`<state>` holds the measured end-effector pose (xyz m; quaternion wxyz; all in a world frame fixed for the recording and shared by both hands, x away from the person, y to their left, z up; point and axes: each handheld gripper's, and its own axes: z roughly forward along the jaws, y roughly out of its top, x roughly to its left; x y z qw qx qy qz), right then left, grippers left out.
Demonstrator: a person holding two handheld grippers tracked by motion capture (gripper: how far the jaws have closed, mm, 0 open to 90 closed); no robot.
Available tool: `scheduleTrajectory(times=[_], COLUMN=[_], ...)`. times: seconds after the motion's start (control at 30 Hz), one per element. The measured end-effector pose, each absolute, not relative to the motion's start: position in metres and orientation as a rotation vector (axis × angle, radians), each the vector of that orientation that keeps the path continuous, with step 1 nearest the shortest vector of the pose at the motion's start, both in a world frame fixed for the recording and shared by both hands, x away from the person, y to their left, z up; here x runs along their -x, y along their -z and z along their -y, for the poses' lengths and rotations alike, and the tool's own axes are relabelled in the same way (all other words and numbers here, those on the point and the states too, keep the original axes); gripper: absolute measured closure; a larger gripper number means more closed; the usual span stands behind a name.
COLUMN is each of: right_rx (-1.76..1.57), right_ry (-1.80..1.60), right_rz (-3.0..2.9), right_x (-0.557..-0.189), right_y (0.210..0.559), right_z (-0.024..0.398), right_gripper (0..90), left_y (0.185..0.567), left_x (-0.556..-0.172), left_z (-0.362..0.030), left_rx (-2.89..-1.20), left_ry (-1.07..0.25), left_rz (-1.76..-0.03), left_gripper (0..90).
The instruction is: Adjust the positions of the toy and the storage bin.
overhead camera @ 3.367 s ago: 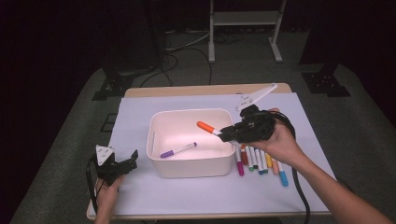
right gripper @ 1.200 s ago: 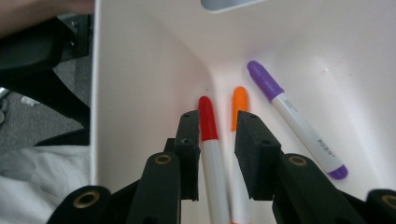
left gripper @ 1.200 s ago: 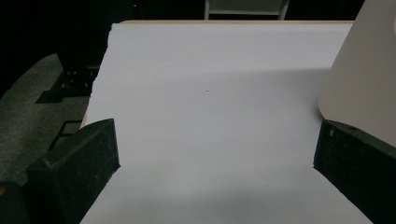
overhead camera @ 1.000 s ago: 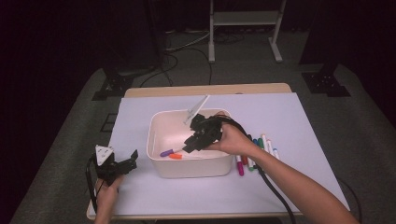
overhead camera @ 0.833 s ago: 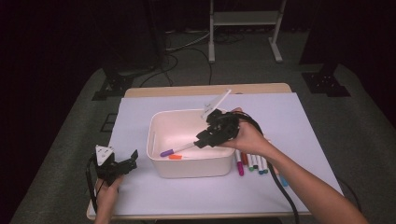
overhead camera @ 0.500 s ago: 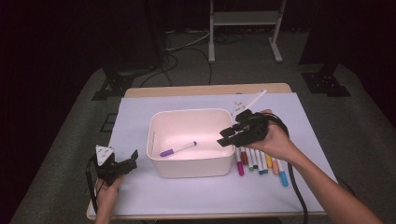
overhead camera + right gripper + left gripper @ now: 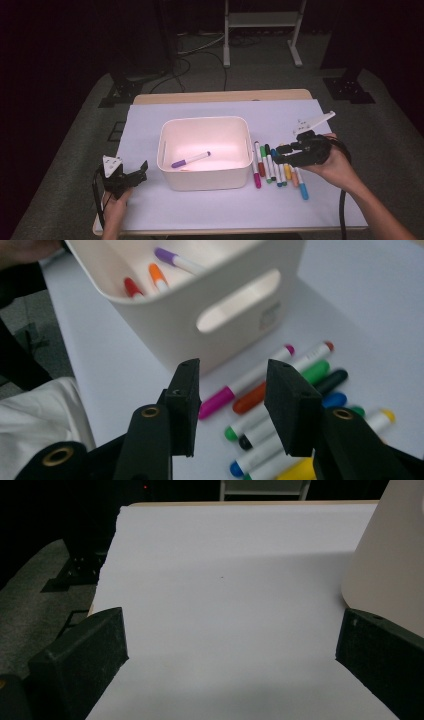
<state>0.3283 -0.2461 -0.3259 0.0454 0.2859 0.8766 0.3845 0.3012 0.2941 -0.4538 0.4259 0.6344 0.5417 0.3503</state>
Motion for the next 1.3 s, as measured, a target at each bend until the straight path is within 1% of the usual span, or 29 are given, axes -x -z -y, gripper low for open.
scheduleTrajectory(times=[0.17, 0.2, 0.33, 0.37, 0.43, 0.7, 1.0, 1.3], right_rx=[-0.954, -0.994, -1.076, -1.076, -1.125, -1.233, -1.31, -1.359], right_ry=[-1.137, -1.119, -1.086, -1.086, -1.063, -1.02, -0.951, -0.896], right_rz=[-2.659, -2.649, -2.625, -2.625, -2.612, -2.569, -2.524, -2.474], right_x=[-0.328, -0.327, -0.326, -0.326, -0.325, -0.324, -0.328, -0.327], right_y=[0.346, 0.355, 0.374, 0.374, 0.387, 0.413, 0.43, 0.435], right_z=[0.266, 0.275, 0.289, 0.289, 0.298, 0.313, 0.319, 0.33], right_gripper=[56.2, 56.3, 56.3, 56.3, 56.1, 56.4, 57.1, 58.0], left_y=[0.454, 0.454, 0.454, 0.454, 0.454, 0.454, 0.454, 0.454], left_x=[-0.301, -0.301, -0.301, -0.301, -0.301, -0.301, -0.301, -0.301], left_z=[-0.294, -0.294, -0.294, -0.294, -0.294, -0.294, -0.293, -0.294], left_rx=[-1.586, -1.588, -1.588, -1.588, -1.588, -1.585, -1.583, -1.585], left_ry=[-0.875, -0.877, -0.876, -0.876, -0.877, -0.878, -0.877, -0.876], left_rz=[-1.355, -1.355, -1.355, -1.355, -1.355, -1.356, -1.357, -1.356], left_gripper=[0.0, 0.0, 0.0, 0.0, 0.0, 0.0, 0.0, 0.0])
